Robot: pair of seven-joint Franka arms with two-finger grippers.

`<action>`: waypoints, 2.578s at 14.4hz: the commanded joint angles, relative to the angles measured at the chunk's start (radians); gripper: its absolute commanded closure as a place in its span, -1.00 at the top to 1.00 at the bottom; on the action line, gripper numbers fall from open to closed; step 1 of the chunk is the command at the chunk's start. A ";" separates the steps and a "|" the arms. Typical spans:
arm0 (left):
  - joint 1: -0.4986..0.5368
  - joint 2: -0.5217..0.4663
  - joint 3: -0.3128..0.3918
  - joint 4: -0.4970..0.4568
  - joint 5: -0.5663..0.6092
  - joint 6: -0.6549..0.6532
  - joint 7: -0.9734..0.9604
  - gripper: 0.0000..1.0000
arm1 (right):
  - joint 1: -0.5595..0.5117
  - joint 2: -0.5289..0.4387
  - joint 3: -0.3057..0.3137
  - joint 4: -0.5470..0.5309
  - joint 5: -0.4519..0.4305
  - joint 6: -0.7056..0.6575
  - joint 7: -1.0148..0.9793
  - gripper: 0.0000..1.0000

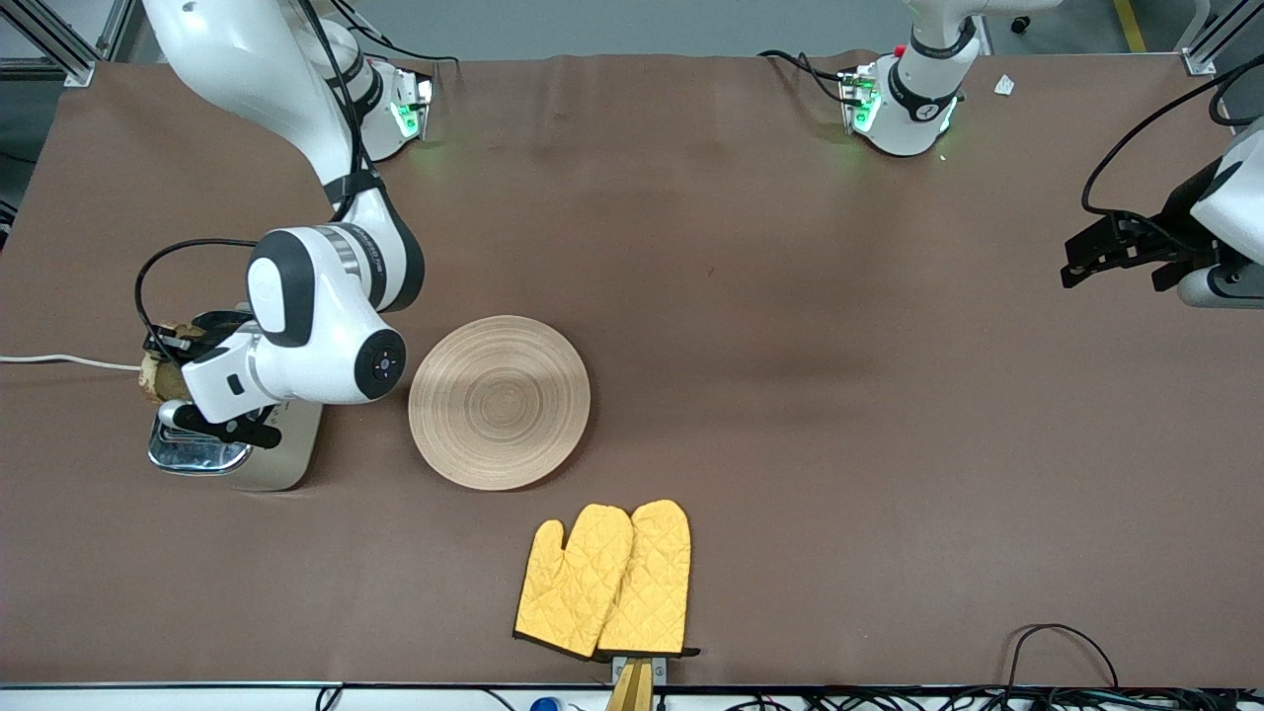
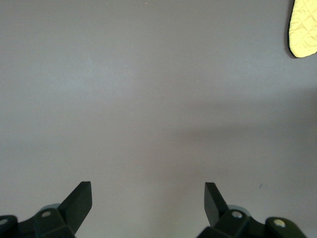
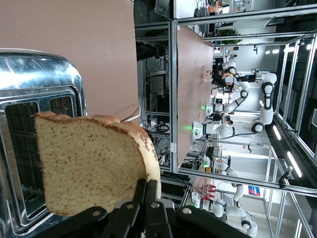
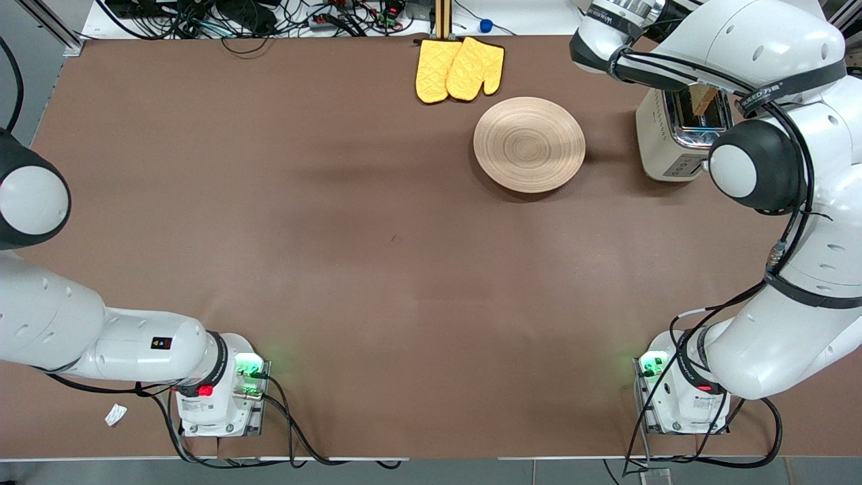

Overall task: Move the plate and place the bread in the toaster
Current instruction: 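Lower the bread slice into the toaster slot with the right gripper, then open the right gripper and raise it away from the toaster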

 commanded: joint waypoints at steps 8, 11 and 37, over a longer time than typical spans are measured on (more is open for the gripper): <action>0.000 -0.014 -0.003 -0.008 0.013 -0.010 -0.002 1.00 | -0.009 0.036 0.007 -0.017 -0.018 0.040 0.073 -0.99; 0.000 -0.014 -0.003 -0.007 0.013 -0.010 -0.002 1.00 | -0.011 0.046 0.007 -0.017 -0.015 0.046 0.076 -0.99; 0.003 -0.008 -0.012 -0.002 0.054 0.031 -0.008 1.00 | -0.054 -0.209 0.010 0.088 0.677 0.097 0.096 1.00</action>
